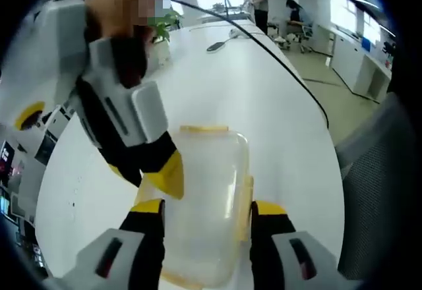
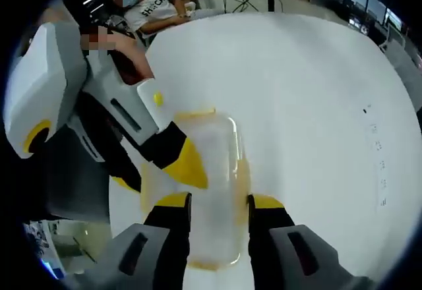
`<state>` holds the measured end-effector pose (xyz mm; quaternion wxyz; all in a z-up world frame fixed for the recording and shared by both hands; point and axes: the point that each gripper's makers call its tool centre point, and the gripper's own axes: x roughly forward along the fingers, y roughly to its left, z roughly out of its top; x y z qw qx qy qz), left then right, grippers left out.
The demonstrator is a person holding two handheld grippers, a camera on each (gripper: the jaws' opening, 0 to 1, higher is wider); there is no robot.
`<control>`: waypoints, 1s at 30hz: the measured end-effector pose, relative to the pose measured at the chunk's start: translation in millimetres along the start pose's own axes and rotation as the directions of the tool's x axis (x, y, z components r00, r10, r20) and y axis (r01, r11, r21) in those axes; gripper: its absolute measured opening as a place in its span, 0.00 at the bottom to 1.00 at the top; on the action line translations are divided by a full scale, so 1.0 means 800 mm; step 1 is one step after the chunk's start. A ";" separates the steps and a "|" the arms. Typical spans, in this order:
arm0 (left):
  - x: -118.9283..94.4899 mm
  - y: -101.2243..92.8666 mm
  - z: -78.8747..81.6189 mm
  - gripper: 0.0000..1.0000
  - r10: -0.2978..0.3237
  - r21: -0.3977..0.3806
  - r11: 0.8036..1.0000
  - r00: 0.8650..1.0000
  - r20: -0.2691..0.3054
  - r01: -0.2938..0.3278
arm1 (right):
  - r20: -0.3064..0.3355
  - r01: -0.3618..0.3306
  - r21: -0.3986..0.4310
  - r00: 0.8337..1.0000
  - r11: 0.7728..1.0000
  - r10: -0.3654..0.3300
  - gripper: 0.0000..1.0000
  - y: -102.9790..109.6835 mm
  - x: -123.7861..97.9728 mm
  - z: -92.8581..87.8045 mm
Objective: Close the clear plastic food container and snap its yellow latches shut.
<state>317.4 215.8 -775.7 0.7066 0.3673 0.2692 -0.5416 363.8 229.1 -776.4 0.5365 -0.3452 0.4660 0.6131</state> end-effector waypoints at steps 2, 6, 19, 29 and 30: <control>0.002 -0.001 0.000 0.47 0.001 0.008 1.000 1.000 -0.006 -0.001 | -0.048 -0.006 -0.012 0.999 1.000 0.005 0.31 -0.001 0.001 0.000; 0.003 -0.001 0.000 0.46 0.001 0.021 1.000 1.000 -0.006 -0.001 | -0.138 -0.008 -0.051 0.990 0.999 0.001 0.30 0.002 0.004 0.002; 0.015 0.002 -0.002 0.43 0.039 0.033 0.999 0.998 -0.051 -0.038 | -0.114 -0.038 0.004 0.993 0.999 0.038 0.28 0.003 0.003 0.002; 0.010 -0.002 0.000 0.45 0.060 0.044 0.997 0.997 -0.039 -0.058 | -0.112 -0.015 0.001 0.994 1.000 0.015 0.30 0.003 0.001 -0.004; 0.011 -0.003 -0.001 0.45 0.064 0.046 0.997 0.997 -0.039 -0.062 | -0.112 -0.015 -0.001 0.994 1.000 0.014 0.30 0.001 0.002 -0.003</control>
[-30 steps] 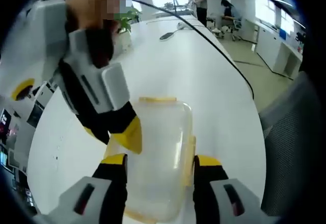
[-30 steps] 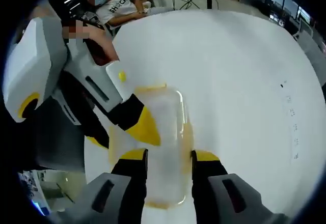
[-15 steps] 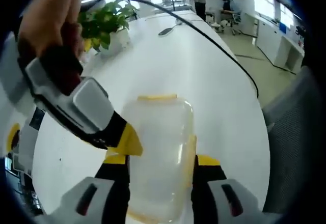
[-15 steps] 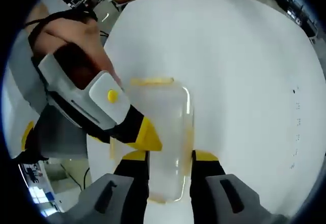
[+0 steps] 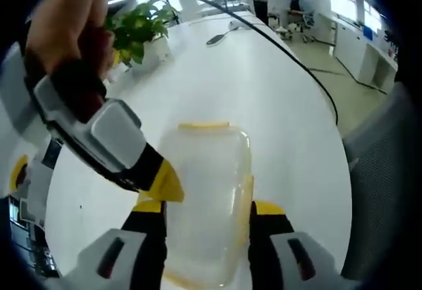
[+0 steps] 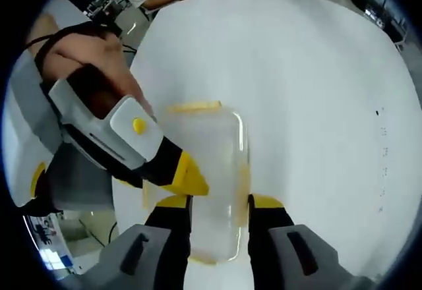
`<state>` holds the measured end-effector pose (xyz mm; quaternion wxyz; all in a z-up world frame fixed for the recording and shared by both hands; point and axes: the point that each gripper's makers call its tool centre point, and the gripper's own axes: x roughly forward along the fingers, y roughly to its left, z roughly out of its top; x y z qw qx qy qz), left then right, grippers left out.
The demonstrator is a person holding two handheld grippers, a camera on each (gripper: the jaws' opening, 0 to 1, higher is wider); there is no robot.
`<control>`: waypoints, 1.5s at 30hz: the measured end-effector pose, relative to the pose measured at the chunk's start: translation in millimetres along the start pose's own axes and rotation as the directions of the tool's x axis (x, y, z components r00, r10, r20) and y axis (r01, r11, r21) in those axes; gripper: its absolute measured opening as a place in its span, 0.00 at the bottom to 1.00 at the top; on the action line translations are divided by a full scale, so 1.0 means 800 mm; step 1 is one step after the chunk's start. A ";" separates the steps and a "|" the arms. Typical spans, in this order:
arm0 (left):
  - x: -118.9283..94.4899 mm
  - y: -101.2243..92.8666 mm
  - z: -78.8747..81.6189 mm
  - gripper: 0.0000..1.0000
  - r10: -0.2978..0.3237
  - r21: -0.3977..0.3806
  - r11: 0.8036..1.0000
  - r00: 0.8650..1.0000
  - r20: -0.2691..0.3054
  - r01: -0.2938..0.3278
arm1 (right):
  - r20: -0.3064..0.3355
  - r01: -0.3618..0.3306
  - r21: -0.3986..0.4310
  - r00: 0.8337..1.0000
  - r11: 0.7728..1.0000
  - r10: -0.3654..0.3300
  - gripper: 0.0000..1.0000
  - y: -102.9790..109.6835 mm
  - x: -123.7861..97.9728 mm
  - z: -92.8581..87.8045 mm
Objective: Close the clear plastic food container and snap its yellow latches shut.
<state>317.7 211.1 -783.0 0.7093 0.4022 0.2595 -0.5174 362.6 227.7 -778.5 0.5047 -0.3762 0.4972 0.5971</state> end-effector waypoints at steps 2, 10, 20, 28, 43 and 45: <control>0.000 0.000 0.000 0.45 0.011 0.002 1.000 1.000 0.002 -0.011 | 0.002 0.000 0.001 1.000 1.000 0.000 0.30 0.000 0.000 -0.001; -0.003 0.001 -0.002 0.45 0.029 0.018 0.999 1.000 0.005 -0.029 | 0.054 0.062 -0.009 0.997 0.998 -0.061 0.31 0.001 -0.002 -0.001; -0.006 -0.005 -0.003 0.51 -0.017 0.039 0.999 1.000 0.006 0.017 | 0.138 0.167 0.018 0.976 0.986 -0.168 0.30 0.002 -0.006 -0.001; -0.017 0.008 0.007 0.46 0.005 -0.121 0.993 0.991 0.131 0.011 | 0.364 0.316 0.079 0.874 0.945 -0.323 0.34 0.000 -0.019 0.006; -0.054 0.035 0.002 0.60 0.188 -0.419 0.908 0.910 0.369 -0.018 | 0.671 0.261 0.446 0.535 0.856 -0.513 0.47 0.037 -0.054 -0.007; -0.057 0.039 0.003 0.63 0.211 -0.443 0.896 0.897 0.388 -0.020 | 0.672 0.267 0.473 0.506 0.839 -0.540 0.51 0.037 -0.060 -0.008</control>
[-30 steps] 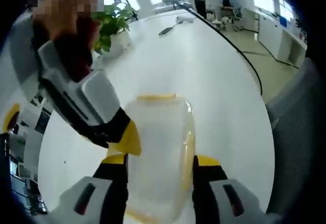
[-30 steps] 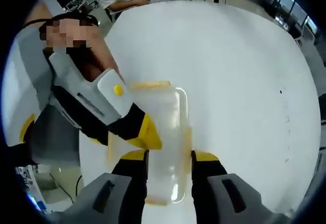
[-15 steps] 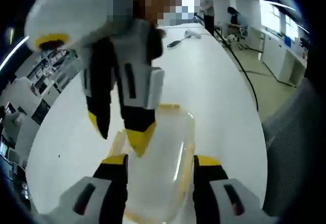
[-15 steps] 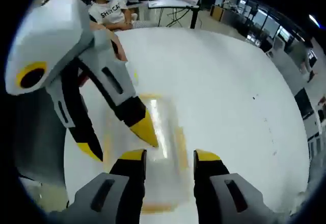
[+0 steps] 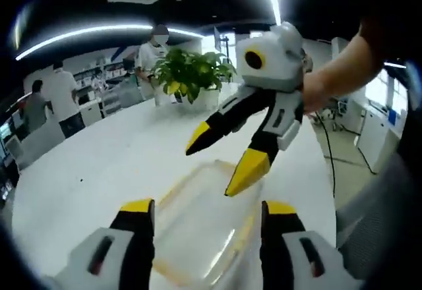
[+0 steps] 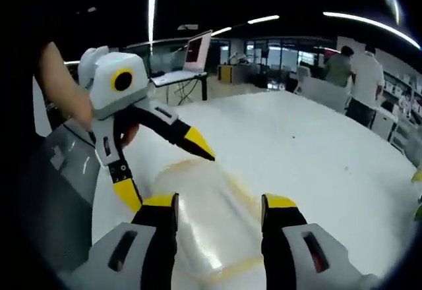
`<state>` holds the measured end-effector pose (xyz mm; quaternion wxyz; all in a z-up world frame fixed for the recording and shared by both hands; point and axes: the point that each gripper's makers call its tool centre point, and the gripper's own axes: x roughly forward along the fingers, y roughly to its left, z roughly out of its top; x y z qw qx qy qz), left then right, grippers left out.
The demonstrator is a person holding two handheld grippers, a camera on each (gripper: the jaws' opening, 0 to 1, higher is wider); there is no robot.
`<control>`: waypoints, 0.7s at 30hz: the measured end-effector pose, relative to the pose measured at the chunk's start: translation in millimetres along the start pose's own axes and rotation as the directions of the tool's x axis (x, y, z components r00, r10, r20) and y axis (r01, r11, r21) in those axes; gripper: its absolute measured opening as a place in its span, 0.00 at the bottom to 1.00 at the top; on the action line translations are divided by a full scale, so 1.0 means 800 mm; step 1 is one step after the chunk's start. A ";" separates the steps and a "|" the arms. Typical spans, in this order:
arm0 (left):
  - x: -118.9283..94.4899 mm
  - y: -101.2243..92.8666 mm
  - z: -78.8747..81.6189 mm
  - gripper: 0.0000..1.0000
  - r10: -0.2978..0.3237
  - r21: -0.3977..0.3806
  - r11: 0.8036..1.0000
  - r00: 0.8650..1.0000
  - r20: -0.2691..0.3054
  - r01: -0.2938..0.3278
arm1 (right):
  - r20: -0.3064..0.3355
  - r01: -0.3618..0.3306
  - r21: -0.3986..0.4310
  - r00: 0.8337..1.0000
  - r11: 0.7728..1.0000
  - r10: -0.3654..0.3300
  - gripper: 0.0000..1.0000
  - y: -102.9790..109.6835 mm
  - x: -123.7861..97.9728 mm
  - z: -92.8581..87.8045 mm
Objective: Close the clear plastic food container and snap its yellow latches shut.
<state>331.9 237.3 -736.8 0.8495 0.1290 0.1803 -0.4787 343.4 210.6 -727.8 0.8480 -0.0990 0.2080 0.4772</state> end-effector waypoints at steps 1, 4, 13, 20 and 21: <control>-0.001 0.001 0.001 0.65 0.003 -0.009 1.000 1.000 0.014 -0.003 | 0.031 0.009 0.027 0.999 1.000 -0.010 0.53 0.001 -0.003 0.004; -0.001 -0.001 -0.001 0.66 -0.009 -0.091 0.996 0.999 0.045 0.013 | 0.063 0.036 0.104 0.997 0.994 -0.043 0.58 -0.002 -0.010 0.003; -0.014 0.012 -0.011 0.75 0.077 -0.187 0.981 0.990 0.121 -0.054 | 0.087 0.098 0.097 0.991 0.990 -0.106 0.71 0.003 -0.025 -0.019; -0.020 0.023 -0.025 0.82 0.145 -0.236 0.966 0.980 0.135 -0.110 | 0.087 0.145 0.113 0.984 0.983 -0.155 0.83 0.005 -0.031 -0.042; -0.022 0.024 -0.027 0.83 0.153 -0.240 0.964 0.979 0.136 -0.117 | 0.084 0.145 0.114 0.984 0.983 -0.155 0.82 0.006 -0.032 -0.045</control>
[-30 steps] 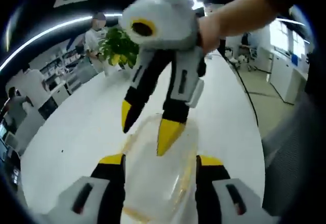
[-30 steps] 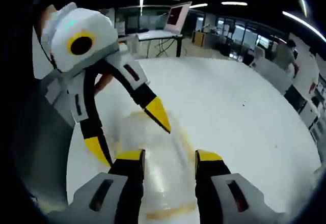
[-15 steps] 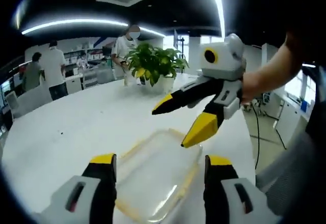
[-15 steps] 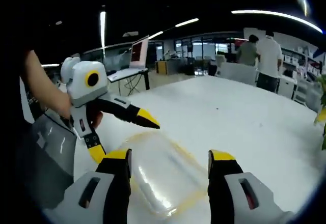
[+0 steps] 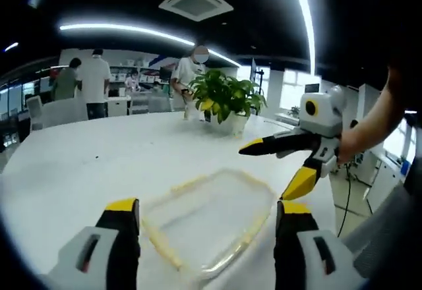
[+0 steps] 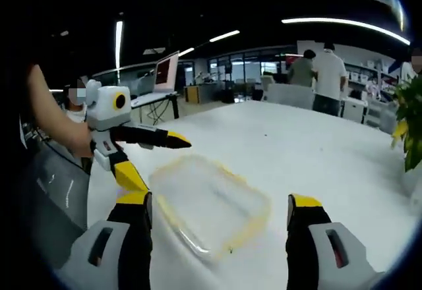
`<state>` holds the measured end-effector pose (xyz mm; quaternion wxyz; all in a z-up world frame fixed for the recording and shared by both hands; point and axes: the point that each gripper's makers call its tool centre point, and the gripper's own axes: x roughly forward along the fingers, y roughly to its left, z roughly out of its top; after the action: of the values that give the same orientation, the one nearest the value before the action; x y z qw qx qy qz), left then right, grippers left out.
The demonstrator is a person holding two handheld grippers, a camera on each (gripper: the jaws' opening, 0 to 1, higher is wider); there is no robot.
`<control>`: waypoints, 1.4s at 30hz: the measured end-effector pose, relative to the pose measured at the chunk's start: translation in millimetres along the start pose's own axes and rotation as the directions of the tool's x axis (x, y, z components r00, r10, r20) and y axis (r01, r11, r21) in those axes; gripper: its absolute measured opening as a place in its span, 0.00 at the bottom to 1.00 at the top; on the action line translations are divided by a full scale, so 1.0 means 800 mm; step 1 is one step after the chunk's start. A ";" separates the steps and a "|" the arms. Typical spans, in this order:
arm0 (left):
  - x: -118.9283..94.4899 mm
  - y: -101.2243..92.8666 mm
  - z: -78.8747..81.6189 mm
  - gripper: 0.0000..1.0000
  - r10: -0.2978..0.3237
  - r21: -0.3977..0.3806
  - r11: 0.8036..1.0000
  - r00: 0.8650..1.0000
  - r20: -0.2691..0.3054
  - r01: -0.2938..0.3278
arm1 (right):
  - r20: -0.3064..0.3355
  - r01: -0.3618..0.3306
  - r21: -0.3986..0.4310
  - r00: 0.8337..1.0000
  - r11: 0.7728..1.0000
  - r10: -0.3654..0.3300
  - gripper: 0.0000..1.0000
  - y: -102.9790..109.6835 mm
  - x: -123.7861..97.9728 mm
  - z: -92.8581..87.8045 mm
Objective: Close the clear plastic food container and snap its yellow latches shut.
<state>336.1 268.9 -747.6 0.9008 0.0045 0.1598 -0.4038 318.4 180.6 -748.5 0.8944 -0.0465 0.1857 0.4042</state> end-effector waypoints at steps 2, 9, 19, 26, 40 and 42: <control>-0.002 0.000 -0.007 0.83 0.004 0.018 1.000 1.000 -0.005 -0.004 | -0.008 0.003 0.004 1.000 1.000 -0.003 0.82 0.000 -0.001 -0.009; -0.010 0.007 -0.040 0.81 0.038 -0.031 0.999 0.998 -0.041 -0.039 | -0.061 0.034 0.034 0.998 0.999 -0.032 0.80 -0.005 -0.006 -0.046; -0.007 0.014 -0.076 0.73 0.057 -0.002 0.998 0.993 -0.104 -0.057 | -0.124 0.016 0.011 0.992 1.000 -0.014 0.71 0.000 0.009 -0.085; 0.004 0.006 -0.085 0.63 0.040 0.047 0.998 0.990 -0.135 -0.034 | -0.105 0.001 -0.017 0.994 1.000 -0.003 0.64 0.000 0.016 -0.084; 0.008 0.010 -0.090 0.53 0.053 0.018 0.999 0.985 -0.166 -0.051 | -0.117 0.000 -0.016 0.993 1.000 -0.002 0.59 0.000 0.030 -0.079; 0.008 0.010 -0.091 0.53 0.058 0.014 0.998 0.984 -0.167 -0.057 | -0.117 0.006 -0.017 0.993 1.000 -0.008 0.57 -0.001 0.030 -0.079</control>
<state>325.3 279.7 -819.7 0.8955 0.0470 0.2327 -0.3765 315.0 182.2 -816.1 0.8831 -0.0780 0.2344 0.3989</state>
